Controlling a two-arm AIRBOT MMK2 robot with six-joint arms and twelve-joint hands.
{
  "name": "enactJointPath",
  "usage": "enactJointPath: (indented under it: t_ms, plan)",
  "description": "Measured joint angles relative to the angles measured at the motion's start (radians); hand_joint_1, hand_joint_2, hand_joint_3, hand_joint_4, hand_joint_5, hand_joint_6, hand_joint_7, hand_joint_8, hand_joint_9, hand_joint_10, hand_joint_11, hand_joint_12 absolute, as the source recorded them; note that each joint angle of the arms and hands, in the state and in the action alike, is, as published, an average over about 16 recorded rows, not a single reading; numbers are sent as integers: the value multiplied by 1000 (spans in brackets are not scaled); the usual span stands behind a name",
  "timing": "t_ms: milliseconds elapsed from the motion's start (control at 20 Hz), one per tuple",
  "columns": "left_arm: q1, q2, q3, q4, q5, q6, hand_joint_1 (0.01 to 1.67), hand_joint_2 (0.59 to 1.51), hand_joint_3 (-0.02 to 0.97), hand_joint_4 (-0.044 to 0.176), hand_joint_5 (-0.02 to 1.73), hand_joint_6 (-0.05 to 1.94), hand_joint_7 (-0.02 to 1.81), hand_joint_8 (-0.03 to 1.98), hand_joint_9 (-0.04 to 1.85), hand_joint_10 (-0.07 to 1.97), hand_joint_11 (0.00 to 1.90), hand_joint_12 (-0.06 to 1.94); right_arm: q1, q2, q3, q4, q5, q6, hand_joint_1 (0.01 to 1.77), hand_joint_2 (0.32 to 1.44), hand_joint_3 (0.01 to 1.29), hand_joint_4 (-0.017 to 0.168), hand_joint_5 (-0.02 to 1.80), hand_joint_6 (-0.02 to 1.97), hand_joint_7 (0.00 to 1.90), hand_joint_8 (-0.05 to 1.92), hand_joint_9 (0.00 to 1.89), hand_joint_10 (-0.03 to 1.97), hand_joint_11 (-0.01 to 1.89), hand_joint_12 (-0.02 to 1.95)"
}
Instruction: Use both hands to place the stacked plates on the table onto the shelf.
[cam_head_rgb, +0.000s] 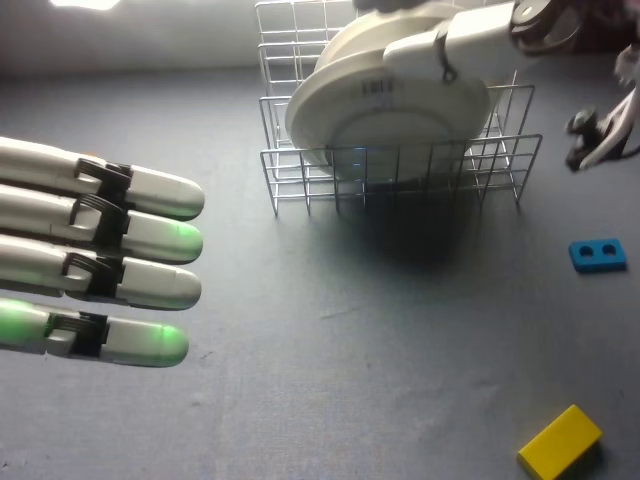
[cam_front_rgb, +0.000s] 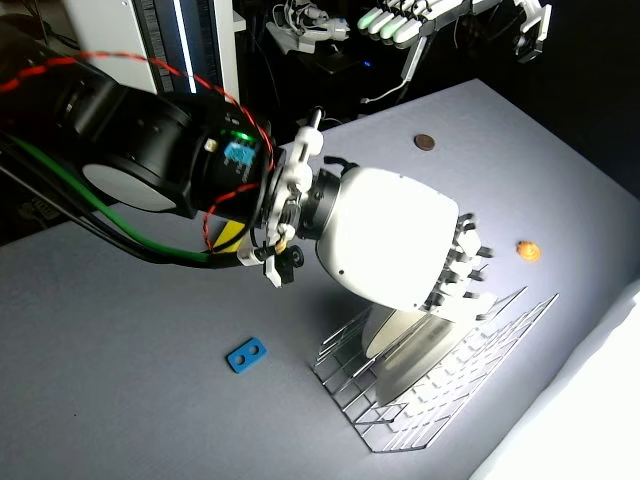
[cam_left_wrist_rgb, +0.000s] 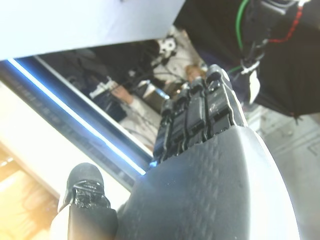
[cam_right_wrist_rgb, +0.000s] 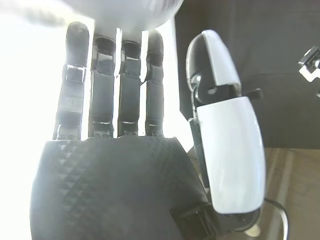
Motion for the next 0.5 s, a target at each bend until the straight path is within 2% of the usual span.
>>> enactJointPath:
  t_ms: [300, 500]
  plan:
    - [-1, 0, 0, 8, 4, 1, 21, 1146, -1, 5, 20, 13, 20, 13, 16, 17, 21, 9, 25, 103, -120, -172, 23, -19, 844, 1153, 9, -1, 657, 34, 699, 14, 648, 51, 146, 1221]
    - [-2, 0, -2, 11, 5, 2, 21, 1154, -1, 5, 46, 14, 58, 14, 48, 17, 36, 21, 12, 192, -226, -296, 37, -23, 747, 1145, 10, 0, 643, 26, 689, 15, 646, 36, 134, 1213]
